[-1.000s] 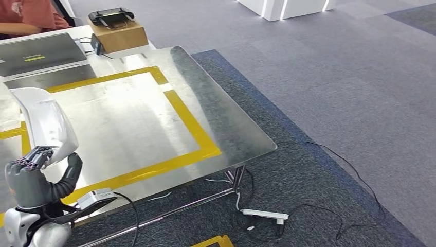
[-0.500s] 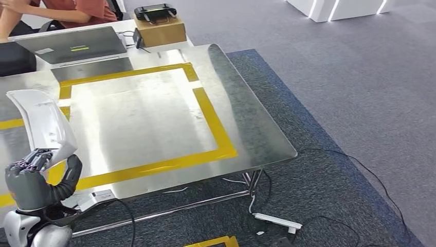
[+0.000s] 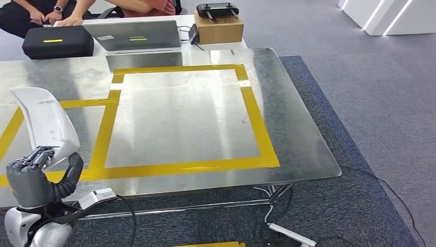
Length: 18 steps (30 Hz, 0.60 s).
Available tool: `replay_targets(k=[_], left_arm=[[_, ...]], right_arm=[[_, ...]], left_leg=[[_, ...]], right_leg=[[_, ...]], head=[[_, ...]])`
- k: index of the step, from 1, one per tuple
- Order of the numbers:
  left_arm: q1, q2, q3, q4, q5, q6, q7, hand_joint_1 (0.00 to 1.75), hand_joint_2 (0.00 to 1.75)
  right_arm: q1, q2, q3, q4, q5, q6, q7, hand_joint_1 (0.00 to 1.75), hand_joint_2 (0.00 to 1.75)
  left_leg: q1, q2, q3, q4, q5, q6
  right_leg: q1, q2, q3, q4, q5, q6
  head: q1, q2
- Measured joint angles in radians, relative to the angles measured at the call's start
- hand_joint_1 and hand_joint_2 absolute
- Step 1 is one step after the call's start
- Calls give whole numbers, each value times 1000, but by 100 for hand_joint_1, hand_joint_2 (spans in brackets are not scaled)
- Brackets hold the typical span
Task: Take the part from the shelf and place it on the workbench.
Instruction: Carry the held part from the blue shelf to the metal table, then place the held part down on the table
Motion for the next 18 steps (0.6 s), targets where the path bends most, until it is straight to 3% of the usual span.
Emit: replay_targets(k=[2,3,5,10,18], left_arm=[[0,0,0,0,-2,0,0,175,175],[0,0,0,0,-3,0,0,175,175],[-1,2,0,0,-5,0,0,175,175],[-12,8,-4,2,-22,0,2,175,175],[-82,33,-30,73,-60,0,66,175,175]], right_arm=[[-2,0,0,0,-2,1,-2,0,0],[-3,0,0,0,-3,1,-3,0,0],[-2,0,0,0,-3,2,-4,0,0],[-1,0,0,1,-1,17,-5,0,0],[-1,-2,4,0,17,38,-4,0,0]], left_leg=[[-2,-7,0,6,-5,-9],[-3,-9,-2,9,-7,-14],[-4,-11,-5,12,-6,-14],[-4,-9,4,4,-5,-9],[-2,-9,6,-2,-1,-23]], right_leg=[[0,9,45,-106,47,-5],[0,13,57,-131,52,-10],[1,16,64,-139,50,-18],[3,18,67,-140,50,-23],[6,17,68,-140,49,-31]], head=[[0,0],[0,0],[-2,0],[-2,0],[-2,0]])
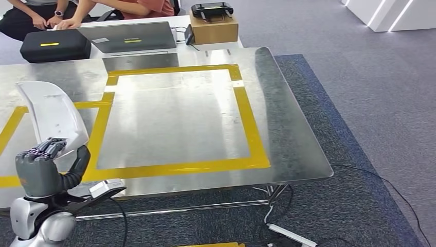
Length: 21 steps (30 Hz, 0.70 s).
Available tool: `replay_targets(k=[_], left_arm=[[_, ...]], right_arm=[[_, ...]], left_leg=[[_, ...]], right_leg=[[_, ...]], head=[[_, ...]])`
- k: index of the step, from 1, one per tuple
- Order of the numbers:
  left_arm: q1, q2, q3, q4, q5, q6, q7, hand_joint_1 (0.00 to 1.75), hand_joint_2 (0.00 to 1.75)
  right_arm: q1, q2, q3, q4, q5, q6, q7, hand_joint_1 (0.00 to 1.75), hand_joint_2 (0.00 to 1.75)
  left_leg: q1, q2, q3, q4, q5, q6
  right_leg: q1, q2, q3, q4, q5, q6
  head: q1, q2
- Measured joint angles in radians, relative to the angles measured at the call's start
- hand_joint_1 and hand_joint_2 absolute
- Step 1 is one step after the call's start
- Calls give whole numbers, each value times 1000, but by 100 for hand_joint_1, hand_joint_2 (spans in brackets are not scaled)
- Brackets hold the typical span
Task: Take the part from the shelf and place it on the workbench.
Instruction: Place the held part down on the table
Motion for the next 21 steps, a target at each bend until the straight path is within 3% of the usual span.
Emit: replay_targets(k=[3,9,21], left_arm=[[-20,8,-8,27,-7,0,13,175,175],[-64,26,-21,100,-113,-9,110,175,175],[-69,28,-21,109,-123,-11,119,175,175]], right_arm=[[0,-1,4,0,2,0,0,0,0],[0,-1,13,0,12,5,7,0,0],[0,-1,14,0,12,6,8,0,0]], left_leg=[[0,0,0,0,-1,-6],[-2,0,-1,2,-1,-6],[-2,0,-1,2,-1,-6]], right_leg=[[0,0,0,0,0,0],[-3,-1,1,0,0,0],[-3,-1,1,-1,0,0]], head=[[0,0],[0,0],[1,0]])
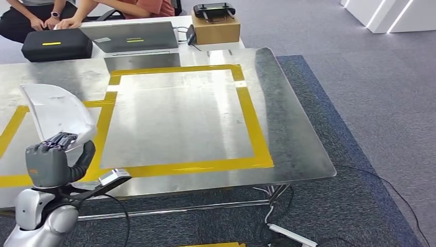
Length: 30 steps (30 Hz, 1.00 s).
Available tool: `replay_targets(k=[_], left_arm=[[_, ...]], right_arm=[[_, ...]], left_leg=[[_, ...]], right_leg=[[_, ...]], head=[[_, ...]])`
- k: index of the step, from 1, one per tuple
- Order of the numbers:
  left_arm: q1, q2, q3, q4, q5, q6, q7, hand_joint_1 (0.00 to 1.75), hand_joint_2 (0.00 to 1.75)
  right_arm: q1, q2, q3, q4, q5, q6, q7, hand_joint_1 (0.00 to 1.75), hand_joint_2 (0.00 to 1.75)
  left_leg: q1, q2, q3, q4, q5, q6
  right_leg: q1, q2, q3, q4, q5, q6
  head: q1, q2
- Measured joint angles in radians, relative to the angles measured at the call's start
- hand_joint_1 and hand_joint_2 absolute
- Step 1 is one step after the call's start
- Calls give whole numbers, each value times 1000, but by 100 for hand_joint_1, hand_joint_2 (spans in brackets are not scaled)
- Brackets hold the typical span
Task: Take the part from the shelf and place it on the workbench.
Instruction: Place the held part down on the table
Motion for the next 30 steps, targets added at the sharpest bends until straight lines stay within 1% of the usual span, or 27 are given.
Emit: replay_targets(k=[4,6,8,10,12,14,18,20,24,30], left_arm=[[-10,3,-1,19,-21,-5,19,175,175],[-37,13,-5,67,-70,-22,63,175,175],[-89,34,-11,172,-154,-48,138,175,175],[-133,56,-18,269,-218,-68,194,175,175],[-164,73,-22,344,-271,-85,241,175,175],[-186,85,-24,394,-302,-95,267,175,175],[-196,91,-24,418,-306,-97,270,0,175],[-198,93,-24,423,-307,-94,272,0,175],[-198,95,-24,426,-293,-83,271,0,0],[-198,95,-23,426,-273,-74,267,0,0]], right_arm=[[0,0,1,0,2,2,1,0,0],[0,-2,4,0,5,9,4,0,0],[0,-4,10,0,9,19,8,0,0],[-1,-6,14,0,12,21,10,0,0],[-2,-7,19,-1,18,21,15,0,0],[-2,-7,24,-1,24,22,19,0,0],[-2,-7,27,-2,26,23,19,0,0],[-3,-7,29,-2,27,24,19,0,0],[-3,-7,31,-2,28,25,19,0,0],[-2,-8,31,-2,29,26,20,0,0]], left_leg=[[0,0,0,0,0,0],[-1,0,0,1,0,0],[-1,0,-1,2,0,0],[-1,0,-1,3,0,1],[-2,0,-1,3,-1,1],[-2,0,-1,3,-1,1],[-2,0,-1,3,-1,1],[-2,0,-2,3,-1,1],[-2,0,-2,4,-1,1],[-2,0,-2,4,-1,1]], right_leg=[[0,0,0,0,0,0],[-1,0,0,0,0,1],[-1,0,0,0,1,1],[-1,0,0,0,1,2],[-1,0,0,0,1,2],[-1,0,0,0,1,2],[-1,0,0,0,1,2],[-1,0,0,0,1,2],[-1,0,0,0,1,2],[-1,0,0,0,1,2]], head=[[0,0],[0,0],[0,0],[0,0],[0,0],[0,0],[0,0],[0,0],[0,0],[0,0]])
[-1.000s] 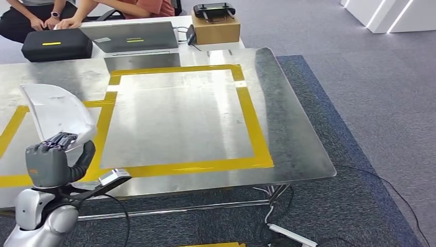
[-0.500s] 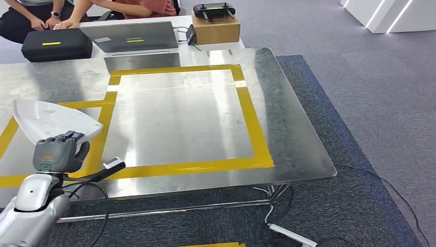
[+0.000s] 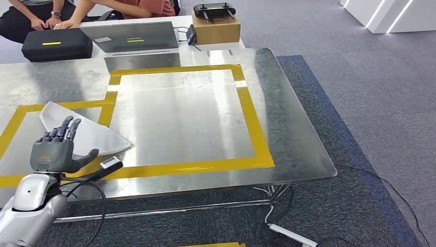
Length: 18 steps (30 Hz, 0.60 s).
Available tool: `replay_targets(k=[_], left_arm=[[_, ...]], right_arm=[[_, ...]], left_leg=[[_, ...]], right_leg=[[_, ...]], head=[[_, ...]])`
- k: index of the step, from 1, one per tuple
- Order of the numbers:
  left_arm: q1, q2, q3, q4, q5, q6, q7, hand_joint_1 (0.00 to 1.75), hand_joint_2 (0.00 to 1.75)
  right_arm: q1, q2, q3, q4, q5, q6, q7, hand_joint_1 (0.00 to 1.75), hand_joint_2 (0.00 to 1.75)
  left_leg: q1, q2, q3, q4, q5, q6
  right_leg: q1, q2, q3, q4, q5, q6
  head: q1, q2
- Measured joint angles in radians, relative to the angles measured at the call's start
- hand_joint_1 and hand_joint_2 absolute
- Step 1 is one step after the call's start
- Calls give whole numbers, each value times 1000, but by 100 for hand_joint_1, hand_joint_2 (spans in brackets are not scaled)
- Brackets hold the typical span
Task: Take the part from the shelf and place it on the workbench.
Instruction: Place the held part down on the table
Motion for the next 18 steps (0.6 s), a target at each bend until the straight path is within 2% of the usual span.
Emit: replay_targets(k=[18], left_arm=[[3,0,0,-20,21,23,-35,0,0]], right_arm=[[-5,0,2,-3,8,0,8,0,0]], left_leg=[[0,0,0,1,0,0]], right_leg=[[0,0,0,0,0,0]], head=[[0,0]])
